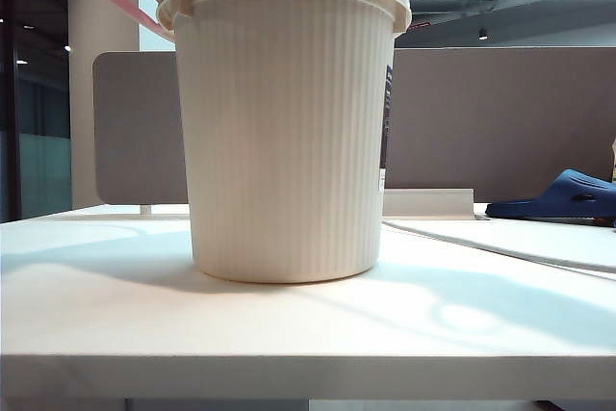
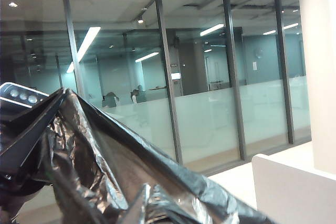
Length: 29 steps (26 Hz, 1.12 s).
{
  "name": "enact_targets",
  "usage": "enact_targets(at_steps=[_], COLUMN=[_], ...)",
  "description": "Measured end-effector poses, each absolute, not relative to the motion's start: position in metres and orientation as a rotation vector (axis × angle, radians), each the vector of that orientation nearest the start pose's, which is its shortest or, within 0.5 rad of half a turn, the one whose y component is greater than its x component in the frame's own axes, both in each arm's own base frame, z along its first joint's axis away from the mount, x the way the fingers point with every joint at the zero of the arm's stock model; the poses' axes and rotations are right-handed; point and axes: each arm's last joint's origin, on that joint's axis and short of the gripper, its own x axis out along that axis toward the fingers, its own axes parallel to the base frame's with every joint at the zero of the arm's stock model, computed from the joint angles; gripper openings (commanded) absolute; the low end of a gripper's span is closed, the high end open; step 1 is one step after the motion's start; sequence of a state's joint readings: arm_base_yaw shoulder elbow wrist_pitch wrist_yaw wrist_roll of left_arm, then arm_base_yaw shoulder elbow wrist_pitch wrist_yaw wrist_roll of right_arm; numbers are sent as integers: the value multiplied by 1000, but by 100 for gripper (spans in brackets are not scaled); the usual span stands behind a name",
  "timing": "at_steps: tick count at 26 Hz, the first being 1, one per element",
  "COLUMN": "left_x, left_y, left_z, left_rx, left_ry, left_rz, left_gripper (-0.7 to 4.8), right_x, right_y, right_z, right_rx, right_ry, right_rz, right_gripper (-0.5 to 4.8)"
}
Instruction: Open the ring lid of the trash can, pull out the black garbage bag inside, and place it on the table.
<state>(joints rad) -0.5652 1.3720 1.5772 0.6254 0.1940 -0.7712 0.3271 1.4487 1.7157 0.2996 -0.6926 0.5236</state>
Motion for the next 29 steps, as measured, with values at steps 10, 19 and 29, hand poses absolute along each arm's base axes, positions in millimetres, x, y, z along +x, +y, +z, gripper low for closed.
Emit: enact_targets(at_steps=[10, 19, 29], left_x=[218, 218, 212], left_y=[-145, -146, -151], left_z=[557, 564, 566], left_rx=[-841, -837, -884], left_ry=[-544, -543, -535], left_rz=[-1027, -1058, -1113], left_gripper=[-6, -6, -6], right_x=[260, 248, 246], right_y=[108, 103, 103], right_z=[544, 564, 566], right_rx=[353, 343, 340], right_ry=[-333, -394, -387], right_rz=[1117, 1120, 1128], right_gripper=[-5, -5, -5])
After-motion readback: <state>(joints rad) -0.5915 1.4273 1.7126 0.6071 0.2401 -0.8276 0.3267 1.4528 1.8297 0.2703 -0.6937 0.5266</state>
